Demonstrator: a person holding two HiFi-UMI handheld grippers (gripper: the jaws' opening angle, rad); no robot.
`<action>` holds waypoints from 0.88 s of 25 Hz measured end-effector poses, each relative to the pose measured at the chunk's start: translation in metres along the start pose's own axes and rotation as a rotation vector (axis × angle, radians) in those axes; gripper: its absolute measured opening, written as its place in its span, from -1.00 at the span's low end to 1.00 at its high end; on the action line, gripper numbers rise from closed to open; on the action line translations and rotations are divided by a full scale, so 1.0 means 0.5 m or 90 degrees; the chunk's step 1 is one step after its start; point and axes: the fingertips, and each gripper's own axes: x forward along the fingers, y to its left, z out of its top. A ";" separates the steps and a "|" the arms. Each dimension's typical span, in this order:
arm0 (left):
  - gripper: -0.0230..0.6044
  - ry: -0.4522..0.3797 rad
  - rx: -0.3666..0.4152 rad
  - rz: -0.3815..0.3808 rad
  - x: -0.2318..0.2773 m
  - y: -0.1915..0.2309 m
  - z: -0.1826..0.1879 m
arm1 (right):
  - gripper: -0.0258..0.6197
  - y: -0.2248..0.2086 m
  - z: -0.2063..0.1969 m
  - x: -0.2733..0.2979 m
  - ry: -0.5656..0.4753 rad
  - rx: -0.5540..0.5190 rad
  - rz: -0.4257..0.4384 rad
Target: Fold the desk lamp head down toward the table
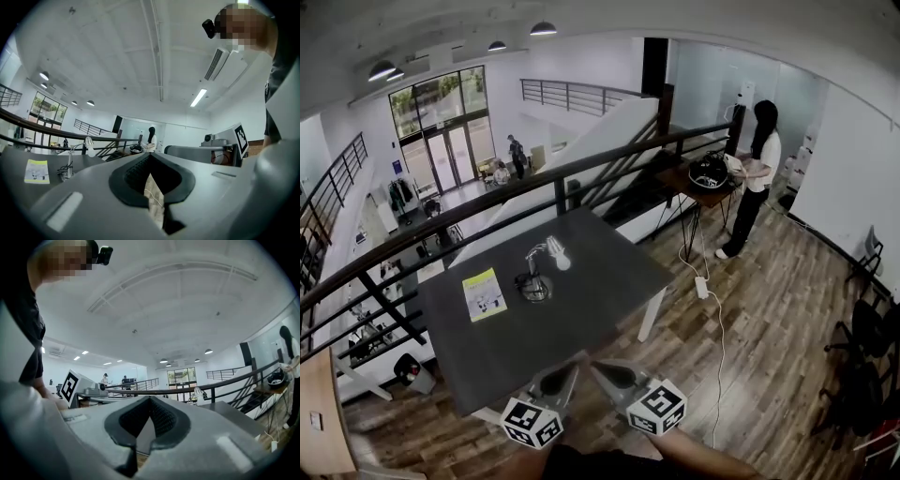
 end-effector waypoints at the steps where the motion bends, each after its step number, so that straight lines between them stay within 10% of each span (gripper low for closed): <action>1: -0.92 0.003 0.004 0.000 0.010 -0.002 -0.001 | -0.92 -0.006 0.001 0.000 -0.001 0.004 0.006; 22: -0.92 0.013 -0.031 -0.016 0.213 0.193 0.013 | -0.91 -0.237 -0.027 0.161 0.028 0.071 -0.013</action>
